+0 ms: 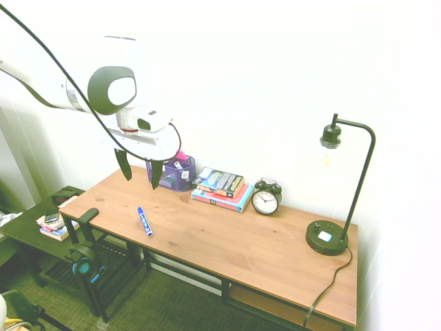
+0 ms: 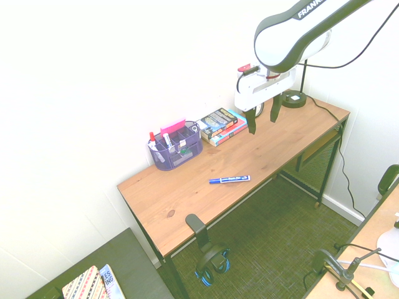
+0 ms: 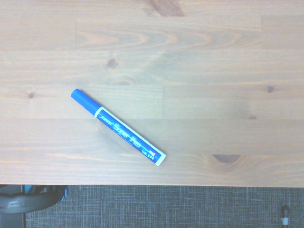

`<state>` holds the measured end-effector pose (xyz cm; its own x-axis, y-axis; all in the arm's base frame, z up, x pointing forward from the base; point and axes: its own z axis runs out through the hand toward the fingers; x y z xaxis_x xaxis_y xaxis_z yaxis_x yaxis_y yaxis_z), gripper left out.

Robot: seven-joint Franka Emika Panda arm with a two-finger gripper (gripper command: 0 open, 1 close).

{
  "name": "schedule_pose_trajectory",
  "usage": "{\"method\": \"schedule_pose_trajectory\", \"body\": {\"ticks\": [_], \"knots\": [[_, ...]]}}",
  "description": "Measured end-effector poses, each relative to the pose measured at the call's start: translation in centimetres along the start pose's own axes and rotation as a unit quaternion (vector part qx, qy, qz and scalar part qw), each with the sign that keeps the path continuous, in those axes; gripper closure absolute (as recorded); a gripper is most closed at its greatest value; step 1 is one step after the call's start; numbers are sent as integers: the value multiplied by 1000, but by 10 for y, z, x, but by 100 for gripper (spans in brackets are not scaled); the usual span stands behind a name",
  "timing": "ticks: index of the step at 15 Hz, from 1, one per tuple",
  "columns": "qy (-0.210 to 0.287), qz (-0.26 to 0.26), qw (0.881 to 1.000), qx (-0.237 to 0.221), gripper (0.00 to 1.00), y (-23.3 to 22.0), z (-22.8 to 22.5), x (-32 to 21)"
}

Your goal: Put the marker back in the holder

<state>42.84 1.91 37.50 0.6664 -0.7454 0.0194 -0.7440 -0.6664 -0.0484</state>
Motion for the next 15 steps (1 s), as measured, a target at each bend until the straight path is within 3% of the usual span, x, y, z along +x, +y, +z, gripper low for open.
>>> {"method": "schedule_pose_trajectory", "body": {"ticks": [4,8,15], "knots": [[2,-6,1000,-2,0,-2,0,-1],[2,-46,999,-20,0,-29,0,-16],[3,-101,993,-66,0,-86,66,6]]}}
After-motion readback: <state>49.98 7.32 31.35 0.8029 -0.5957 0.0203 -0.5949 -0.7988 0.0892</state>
